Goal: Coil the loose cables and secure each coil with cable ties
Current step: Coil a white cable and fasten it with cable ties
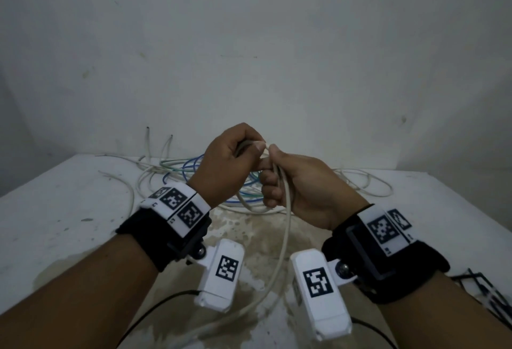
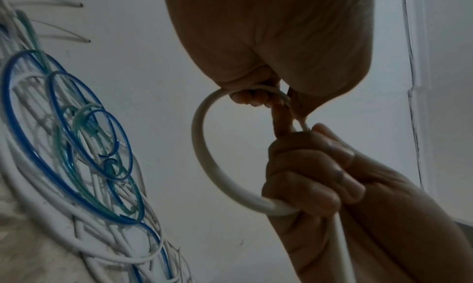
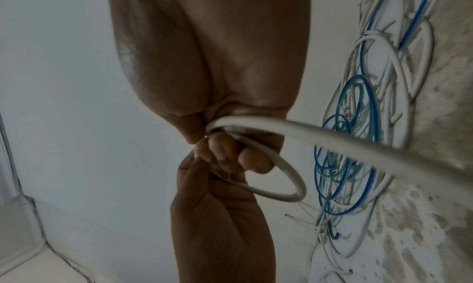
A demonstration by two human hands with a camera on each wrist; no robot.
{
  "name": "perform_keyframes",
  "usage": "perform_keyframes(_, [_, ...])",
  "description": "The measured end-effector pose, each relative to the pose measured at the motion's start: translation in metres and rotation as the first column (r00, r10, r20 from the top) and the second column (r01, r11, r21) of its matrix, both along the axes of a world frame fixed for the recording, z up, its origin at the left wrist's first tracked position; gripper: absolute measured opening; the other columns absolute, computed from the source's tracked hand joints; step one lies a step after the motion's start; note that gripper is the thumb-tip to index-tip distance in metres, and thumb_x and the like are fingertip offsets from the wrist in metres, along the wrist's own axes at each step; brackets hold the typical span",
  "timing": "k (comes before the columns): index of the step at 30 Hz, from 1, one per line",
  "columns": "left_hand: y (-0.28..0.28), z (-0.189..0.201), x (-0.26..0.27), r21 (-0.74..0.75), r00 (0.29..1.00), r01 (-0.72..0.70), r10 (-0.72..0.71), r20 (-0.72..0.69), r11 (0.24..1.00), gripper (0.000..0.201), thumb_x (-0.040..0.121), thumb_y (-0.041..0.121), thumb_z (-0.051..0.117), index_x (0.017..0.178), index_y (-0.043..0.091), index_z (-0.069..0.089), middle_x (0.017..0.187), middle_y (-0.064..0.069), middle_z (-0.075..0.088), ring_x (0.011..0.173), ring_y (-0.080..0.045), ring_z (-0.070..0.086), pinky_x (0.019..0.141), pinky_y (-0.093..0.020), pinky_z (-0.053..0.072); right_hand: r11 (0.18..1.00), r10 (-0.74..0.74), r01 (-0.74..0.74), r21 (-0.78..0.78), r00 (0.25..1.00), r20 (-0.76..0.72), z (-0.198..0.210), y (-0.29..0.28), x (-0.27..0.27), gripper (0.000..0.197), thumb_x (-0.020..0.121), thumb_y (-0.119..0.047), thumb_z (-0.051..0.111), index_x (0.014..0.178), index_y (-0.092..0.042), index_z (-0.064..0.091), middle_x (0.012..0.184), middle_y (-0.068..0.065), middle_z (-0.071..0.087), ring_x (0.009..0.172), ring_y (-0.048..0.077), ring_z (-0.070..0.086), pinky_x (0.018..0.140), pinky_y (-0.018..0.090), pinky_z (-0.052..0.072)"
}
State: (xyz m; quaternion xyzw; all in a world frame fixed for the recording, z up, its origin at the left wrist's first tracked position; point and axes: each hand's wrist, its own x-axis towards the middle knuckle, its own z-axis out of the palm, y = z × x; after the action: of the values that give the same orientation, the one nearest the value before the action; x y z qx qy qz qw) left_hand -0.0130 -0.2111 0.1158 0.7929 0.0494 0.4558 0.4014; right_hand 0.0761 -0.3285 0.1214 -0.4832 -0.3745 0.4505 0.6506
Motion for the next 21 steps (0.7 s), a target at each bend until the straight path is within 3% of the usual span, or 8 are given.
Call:
perform_keyframes(5, [0.002,-0.012,0.003,0.108,0.989,-0.139,0.144,-0.043,0.984,0.015,0.084,0.03,0.051,0.097,0.021,0.052,0.096,0.001,0.052,0.084,-0.004,0.05,0.076,-0.017,0.04,0.991,-0.132,0.132,0.018,0.991,0.023,0.002,0.005,0.0,0.036,0.101,-0.034,0.038,0.082,-0.008,0.053,0.05,-0.005,0.031,0.041,0.01,0.027,0.045,0.023,0.03])
perform_keyframes(8, [-0.007,-0.026,0.0,0.047,0.953,-0.295,0.298,-0.06,0.954,0.019,0.09,0.031,0.052,0.087,0.014,0.045,0.08,0.003,0.046,0.071,-0.011,0.044,0.069,-0.025,0.034,0.957,-0.273,0.271,0.101,0.962,0.01,0.014,0.007,0.013,0.034,0.102,-0.034,0.036,0.079,-0.012,0.047,0.047,-0.007,0.033,0.039,0.009,0.027,0.044,0.023,0.029])
perform_keyframes(10, [-0.024,-0.032,-0.007,-0.161,0.946,-0.036,-0.018,-0.323,0.986,0.029,0.095,0.033,0.05,0.081,0.009,0.05,0.065,0.003,0.053,0.061,-0.011,0.05,0.065,-0.03,0.039,0.937,-0.317,0.316,0.146,0.948,-0.017,0.023,0.005,0.023,0.032,0.102,-0.033,0.036,0.079,-0.012,0.046,0.047,-0.007,0.034,0.039,0.009,0.029,0.044,0.023,0.031])
perform_keyframes(12, [-0.045,-0.035,-0.012,-0.407,0.798,0.228,-0.409,-0.442,0.885,0.029,0.1,0.035,0.043,0.084,0.014,0.056,0.06,0.004,0.057,0.055,-0.011,0.054,0.059,-0.031,0.044,0.932,-0.322,0.324,0.16,0.946,-0.039,0.031,0.003,0.029,0.032,0.102,-0.034,0.036,0.079,-0.013,0.045,0.048,-0.007,0.035,0.039,0.009,0.029,0.044,0.022,0.031])
perform_keyframes(13, [-0.05,-0.037,-0.013,-0.422,0.76,0.291,-0.476,-0.443,0.858,0.033,0.101,0.034,0.039,0.079,0.021,0.059,0.058,0.004,0.055,0.05,-0.012,0.051,0.055,-0.028,0.042,0.931,-0.319,0.325,0.164,0.946,-0.059,0.035,0.002,0.031,0.032,0.102,-0.034,0.036,0.079,-0.013,0.045,0.047,-0.007,0.035,0.039,0.009,0.03,0.043,0.021,0.032])
perform_keyframes(15, [-0.051,-0.04,-0.01,-0.319,0.815,0.299,-0.414,-0.405,0.9,0.042,0.101,0.034,0.035,0.069,0.028,0.06,0.053,0.008,0.048,0.045,-0.008,0.041,0.048,-0.022,0.035,0.926,-0.312,0.333,0.176,0.94,-0.135,0.042,-0.003,0.037,0.033,0.102,-0.035,0.036,0.078,-0.014,0.045,0.047,-0.007,0.034,0.037,0.009,0.031,0.043,0.02,0.033])
perform_keyframes(17, [-0.042,-0.042,-0.006,-0.11,0.897,0.208,-0.234,-0.375,0.972,0.034,0.099,0.034,0.036,0.075,0.025,0.059,0.055,0.01,0.046,0.047,-0.002,0.04,0.049,-0.018,0.033,0.925,-0.297,0.333,0.182,0.934,-0.2,0.047,-0.012,0.046,0.035,0.102,-0.037,0.034,0.077,-0.015,0.045,0.047,-0.007,0.034,0.037,0.009,0.031,0.044,0.019,0.035])
perform_keyframes(21, [-0.029,-0.046,0.002,0.158,0.924,0.167,-0.098,-0.37,0.973,0.029,0.097,0.043,0.035,0.077,0.031,0.053,0.059,0.014,0.051,0.058,0.004,0.048,0.054,-0.014,0.032,0.921,-0.312,0.348,0.175,0.929,-0.201,0.048,-0.025,0.054,0.036,0.102,-0.037,0.034,0.076,-0.015,0.047,0.049,-0.006,0.034,0.039,0.01,0.031,0.048,0.022,0.036])
